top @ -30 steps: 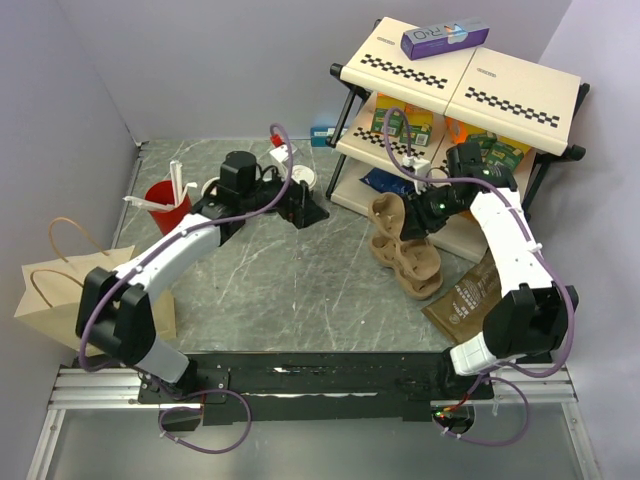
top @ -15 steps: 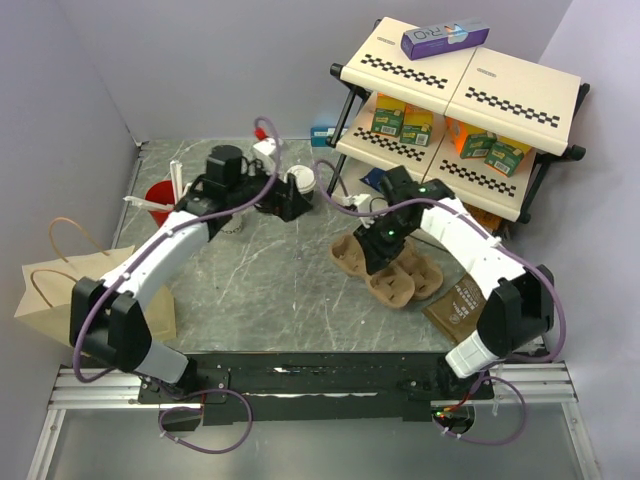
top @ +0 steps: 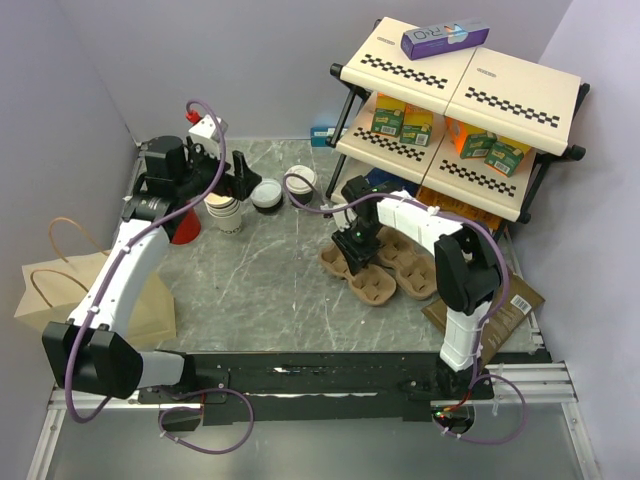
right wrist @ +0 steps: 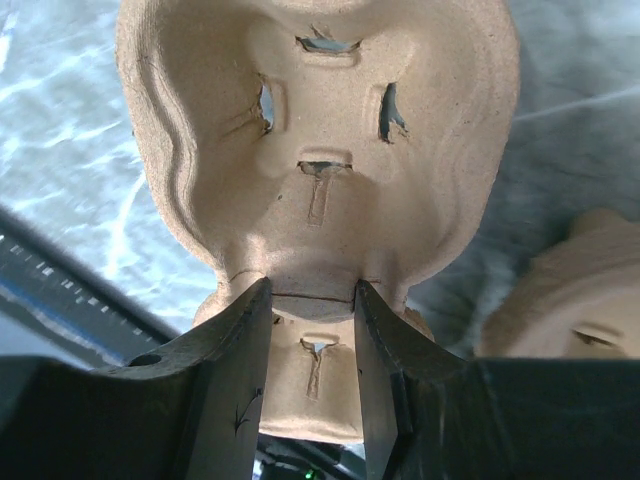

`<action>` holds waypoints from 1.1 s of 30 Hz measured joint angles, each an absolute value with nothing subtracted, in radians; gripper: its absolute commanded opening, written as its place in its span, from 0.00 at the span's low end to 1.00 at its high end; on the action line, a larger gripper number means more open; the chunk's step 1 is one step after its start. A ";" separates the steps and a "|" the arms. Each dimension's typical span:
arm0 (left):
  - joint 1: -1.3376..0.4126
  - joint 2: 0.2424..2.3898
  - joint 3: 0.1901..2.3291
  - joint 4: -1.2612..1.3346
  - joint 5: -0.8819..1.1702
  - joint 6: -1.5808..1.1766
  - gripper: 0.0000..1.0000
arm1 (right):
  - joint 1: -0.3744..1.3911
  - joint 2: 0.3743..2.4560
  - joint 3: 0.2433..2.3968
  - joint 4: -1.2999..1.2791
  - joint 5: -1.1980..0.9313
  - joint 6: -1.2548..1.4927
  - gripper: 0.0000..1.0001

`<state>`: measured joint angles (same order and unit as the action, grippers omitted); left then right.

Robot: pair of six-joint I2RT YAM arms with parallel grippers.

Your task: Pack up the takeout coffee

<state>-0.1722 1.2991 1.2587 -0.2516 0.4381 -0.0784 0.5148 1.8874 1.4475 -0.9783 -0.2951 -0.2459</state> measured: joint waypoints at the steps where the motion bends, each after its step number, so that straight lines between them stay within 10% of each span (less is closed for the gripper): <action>1: -0.169 1.298 1.259 -0.253 0.436 -0.073 0.99 | 0.515 1.887 1.448 -0.975 -0.286 -0.243 0.00; 19: -0.163 1.363 1.281 -0.245 0.453 -0.080 0.99 | 0.515 1.563 1.040 -0.737 -0.094 -0.260 0.00; 23: -0.163 1.368 1.282 -0.244 0.469 -0.092 0.99 | 0.515 1.547 1.027 -0.735 -0.103 -0.280 0.37; 33: -0.162 1.361 1.390 -0.314 0.493 0.001 0.99 | 0.515 1.539 1.110 -0.774 -0.173 -0.315 0.78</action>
<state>-0.1623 1.3609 1.3903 -0.3138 0.4927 0.0013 0.5148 1.5391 1.1099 -0.7738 -0.1734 -0.3149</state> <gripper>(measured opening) 0.995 0.733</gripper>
